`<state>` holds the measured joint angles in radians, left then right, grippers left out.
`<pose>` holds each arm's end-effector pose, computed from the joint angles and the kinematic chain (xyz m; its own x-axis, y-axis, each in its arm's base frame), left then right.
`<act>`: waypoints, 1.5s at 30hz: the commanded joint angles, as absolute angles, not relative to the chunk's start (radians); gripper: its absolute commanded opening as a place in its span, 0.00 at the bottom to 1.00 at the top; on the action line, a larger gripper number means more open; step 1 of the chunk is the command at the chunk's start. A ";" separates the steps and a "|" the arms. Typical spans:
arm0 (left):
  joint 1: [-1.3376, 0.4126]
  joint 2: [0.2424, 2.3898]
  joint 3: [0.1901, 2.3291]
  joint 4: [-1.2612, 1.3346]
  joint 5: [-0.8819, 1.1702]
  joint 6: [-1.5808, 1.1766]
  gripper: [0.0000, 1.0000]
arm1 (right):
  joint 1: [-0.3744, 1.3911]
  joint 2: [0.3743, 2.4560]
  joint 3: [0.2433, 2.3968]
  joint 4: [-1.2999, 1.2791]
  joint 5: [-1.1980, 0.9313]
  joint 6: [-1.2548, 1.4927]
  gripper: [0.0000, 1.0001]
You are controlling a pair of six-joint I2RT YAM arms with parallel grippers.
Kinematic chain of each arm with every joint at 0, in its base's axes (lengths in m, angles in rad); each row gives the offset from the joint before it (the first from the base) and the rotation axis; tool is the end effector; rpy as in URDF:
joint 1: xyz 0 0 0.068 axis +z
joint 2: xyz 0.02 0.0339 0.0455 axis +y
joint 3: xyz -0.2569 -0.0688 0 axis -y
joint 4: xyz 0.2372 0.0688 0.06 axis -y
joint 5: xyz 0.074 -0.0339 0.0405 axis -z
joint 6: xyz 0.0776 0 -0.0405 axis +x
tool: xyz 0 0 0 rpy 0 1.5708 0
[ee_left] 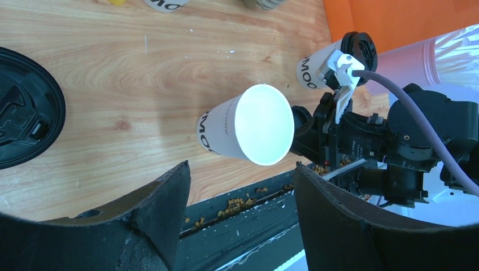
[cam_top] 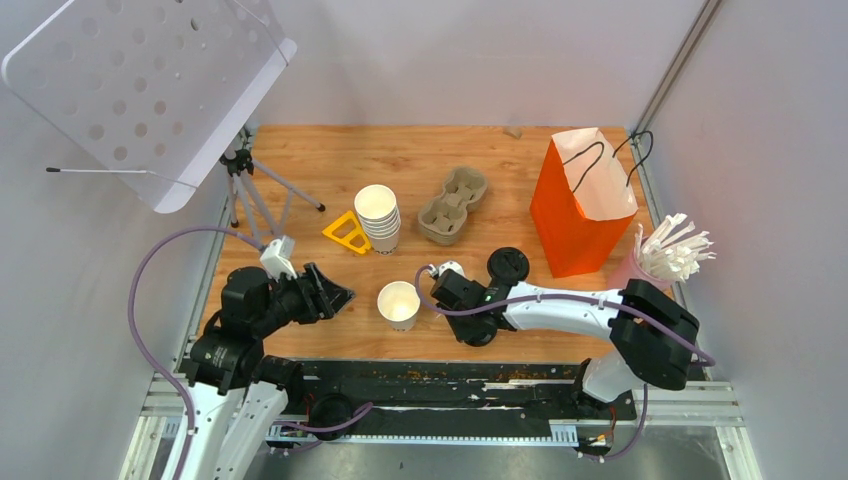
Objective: Pack the takeout coffee
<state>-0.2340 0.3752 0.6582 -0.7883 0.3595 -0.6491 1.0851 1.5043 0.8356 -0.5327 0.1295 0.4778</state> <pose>0.1107 -0.0544 0.2605 -0.6873 -0.4178 -0.5941 0.1268 0.7364 -0.6646 0.1399 0.2436 0.1291 -0.7798 -0.5005 -0.3760 -0.5592 0.8269 0.0591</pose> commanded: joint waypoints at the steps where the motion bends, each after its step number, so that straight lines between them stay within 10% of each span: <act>1: -0.229 0.377 0.737 -0.815 0.346 -0.631 0.77 | 1.085 1.478 0.834 -0.503 0.133 0.487 0.00; 9: -0.228 0.401 0.839 -0.897 0.289 -0.601 1.00 | 1.085 1.310 0.855 -0.584 0.132 0.493 0.00; 25: -0.229 0.422 0.783 -0.458 0.599 -0.684 0.89 | 1.084 0.815 0.904 -0.311 -0.073 0.598 0.00; 45: -0.369 0.350 0.550 0.068 0.709 -0.368 1.00 | 1.084 0.887 0.937 0.066 -0.200 0.714 0.00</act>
<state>-0.3073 0.3580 0.5671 -0.0780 0.6510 -0.4915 1.0851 0.8833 0.8955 -0.0685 -0.1783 0.6819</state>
